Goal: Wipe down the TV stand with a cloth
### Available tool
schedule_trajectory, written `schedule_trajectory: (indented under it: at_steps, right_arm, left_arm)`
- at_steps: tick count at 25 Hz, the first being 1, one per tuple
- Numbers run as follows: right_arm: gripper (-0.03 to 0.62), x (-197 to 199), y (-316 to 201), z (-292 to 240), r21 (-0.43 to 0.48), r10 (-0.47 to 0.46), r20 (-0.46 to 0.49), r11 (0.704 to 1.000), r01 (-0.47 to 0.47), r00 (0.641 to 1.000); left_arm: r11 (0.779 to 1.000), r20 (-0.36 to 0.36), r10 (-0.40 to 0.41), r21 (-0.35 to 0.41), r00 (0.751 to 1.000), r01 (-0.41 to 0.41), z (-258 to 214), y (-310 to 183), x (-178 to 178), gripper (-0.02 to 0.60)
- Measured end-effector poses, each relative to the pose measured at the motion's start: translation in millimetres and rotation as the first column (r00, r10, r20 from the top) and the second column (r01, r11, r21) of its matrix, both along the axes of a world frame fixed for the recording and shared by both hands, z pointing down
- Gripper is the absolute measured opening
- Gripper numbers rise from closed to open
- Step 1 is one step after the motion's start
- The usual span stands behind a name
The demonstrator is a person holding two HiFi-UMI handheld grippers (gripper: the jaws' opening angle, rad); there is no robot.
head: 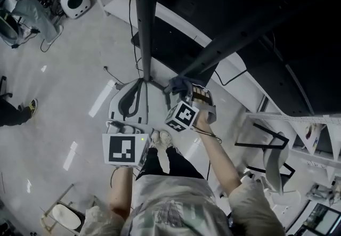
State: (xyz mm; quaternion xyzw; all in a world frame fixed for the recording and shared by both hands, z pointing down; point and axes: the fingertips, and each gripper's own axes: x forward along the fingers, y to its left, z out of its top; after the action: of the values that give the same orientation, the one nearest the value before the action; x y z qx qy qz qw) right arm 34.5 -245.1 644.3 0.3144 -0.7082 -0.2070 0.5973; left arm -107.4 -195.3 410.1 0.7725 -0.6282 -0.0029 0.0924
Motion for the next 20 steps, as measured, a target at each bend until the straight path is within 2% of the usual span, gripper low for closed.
schedule_trajectory:
  at_steps: [4, 9, 14, 20]
  right_arm:
    - [0.057, 2, 1, 29, -0.046, 0.008, -0.009, 0.999, -0.009, 1.0]
    - [0.057, 6, 3, 63, -0.061, -0.018, -0.041, 0.998, 0.016, 0.999]
    - [0.057, 5, 5, 97, -0.088, -0.028, -0.054, 0.996, 0.023, 0.998]
    - [0.057, 4, 5, 132, -0.119, -0.032, -0.059, 0.993, 0.025, 0.998]
  left_arm:
    - [0.999, -0.005, -0.005, -0.039, 1.0, 0.005, 20, 0, -1, 0.014]
    - [0.994, -0.017, -0.031, -0.101, 0.999, 0.029, 50, 1, -9, 0.014]
    - [0.992, -0.001, -0.026, -0.123, 1.0, 0.025, 78, 6, -13, 0.014]
    - [0.982, 0.013, -0.065, -0.175, 0.998, 0.067, 109, 9, -25, 0.014]
